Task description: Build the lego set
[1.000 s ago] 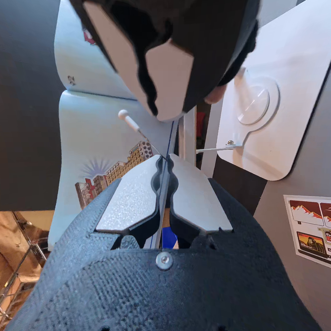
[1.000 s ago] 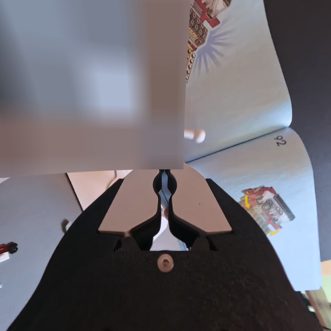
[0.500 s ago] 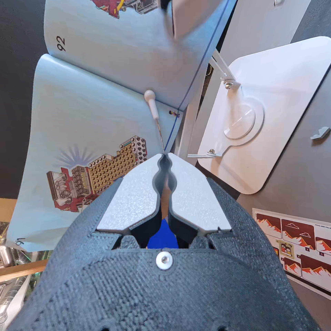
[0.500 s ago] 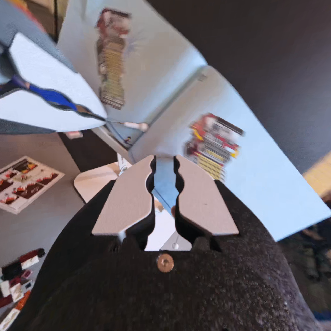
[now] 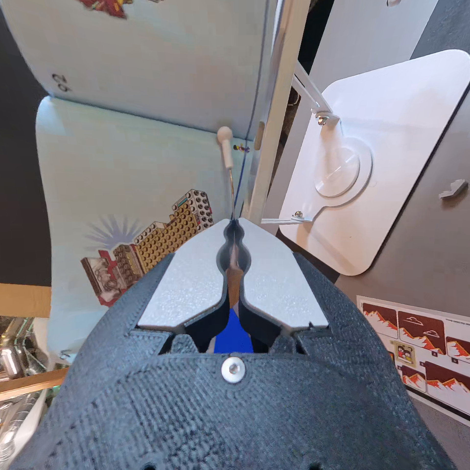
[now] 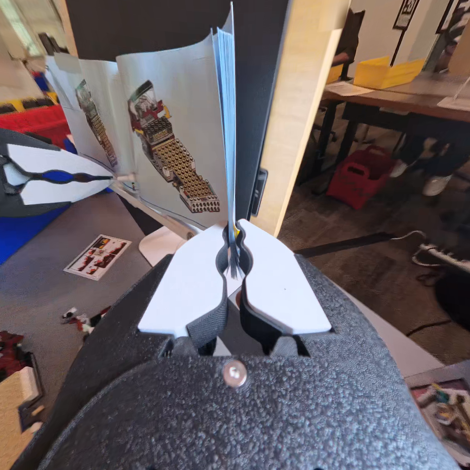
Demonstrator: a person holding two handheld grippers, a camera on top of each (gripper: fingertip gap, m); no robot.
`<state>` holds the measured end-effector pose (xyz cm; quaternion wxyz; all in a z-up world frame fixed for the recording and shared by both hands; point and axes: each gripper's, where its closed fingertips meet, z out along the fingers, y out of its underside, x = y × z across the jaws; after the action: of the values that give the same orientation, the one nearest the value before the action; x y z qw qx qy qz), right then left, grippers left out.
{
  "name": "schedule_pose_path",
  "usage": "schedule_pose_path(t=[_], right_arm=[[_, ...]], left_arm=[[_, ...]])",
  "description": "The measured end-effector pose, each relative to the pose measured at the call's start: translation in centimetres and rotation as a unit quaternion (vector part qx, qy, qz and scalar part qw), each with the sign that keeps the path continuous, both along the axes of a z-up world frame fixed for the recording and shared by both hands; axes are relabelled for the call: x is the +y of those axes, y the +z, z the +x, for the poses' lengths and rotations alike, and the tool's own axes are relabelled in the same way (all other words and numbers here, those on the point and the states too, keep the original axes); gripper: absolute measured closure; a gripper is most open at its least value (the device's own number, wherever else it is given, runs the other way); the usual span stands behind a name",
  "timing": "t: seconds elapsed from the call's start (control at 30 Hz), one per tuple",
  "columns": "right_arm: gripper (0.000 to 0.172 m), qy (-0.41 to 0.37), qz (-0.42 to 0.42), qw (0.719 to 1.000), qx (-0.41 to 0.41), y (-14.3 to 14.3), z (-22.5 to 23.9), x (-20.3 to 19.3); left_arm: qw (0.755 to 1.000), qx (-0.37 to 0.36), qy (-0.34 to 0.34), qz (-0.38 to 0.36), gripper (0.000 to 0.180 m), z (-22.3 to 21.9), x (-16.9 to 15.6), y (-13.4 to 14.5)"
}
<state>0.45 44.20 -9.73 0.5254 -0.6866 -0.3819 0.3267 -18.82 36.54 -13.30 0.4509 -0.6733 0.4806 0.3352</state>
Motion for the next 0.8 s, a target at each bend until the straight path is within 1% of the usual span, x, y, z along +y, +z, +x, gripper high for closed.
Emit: schedule_pose_path(t=[0.07, 0.13, 0.2, 0.3, 0.4, 0.47, 0.67, 0.73, 0.8], right_arm=[[0.168, -0.002, 0.01, 0.999, -0.031, 1.1, -0.8, 0.4], [0.168, -0.008, 0.005, 0.999, -0.048, 1.2, -1.4, 0.9], [0.168, -0.016, 0.014, 0.998, -0.065, 0.9, -1.5, 1.4], [0.167, -0.034, 0.014, 0.997, -0.068, 0.0, -1.1, 1.6], [0.156, -0.069, 0.044, 0.993, -0.086, -1.5, -0.3, 1.8], [0.153, -0.079, 0.064, 0.993, -0.067, -1.7, -0.1, 1.8], [0.146, -0.089, 0.049, 0.995, -0.01, -1.5, 0.3, 1.8], [0.143, -0.092, 0.043, 0.995, 0.007, -1.4, 0.7, 1.6], [0.137, -0.101, 0.038, 0.994, 0.018, -1.4, 1.4, 1.5]], left_arm=[[1.0, 0.023, -0.002, 0.001, 0.179, 0.0, -0.1, -0.1], [0.999, 0.043, 0.0, 0.004, 0.179, 0.0, -0.2, 0.0], [0.997, 0.076, -0.001, 0.009, 0.179, -0.1, -0.2, 0.1], [0.99, 0.137, -0.01, 0.026, 0.178, -0.1, -0.2, 0.1], [0.981, 0.191, -0.022, 0.036, 0.177, -0.1, -0.1, 0.1], [0.975, 0.218, -0.025, 0.031, 0.177, -0.1, -0.1, 0.1], [0.975, 0.222, -0.024, 0.019, 0.175, -0.4, -0.4, 0.0], [0.979, 0.202, -0.016, 0.011, 0.173, -0.8, -0.6, 0.0], [0.987, 0.16, -0.015, 0.003, 0.17, -1.1, -1.0, 0.2]])
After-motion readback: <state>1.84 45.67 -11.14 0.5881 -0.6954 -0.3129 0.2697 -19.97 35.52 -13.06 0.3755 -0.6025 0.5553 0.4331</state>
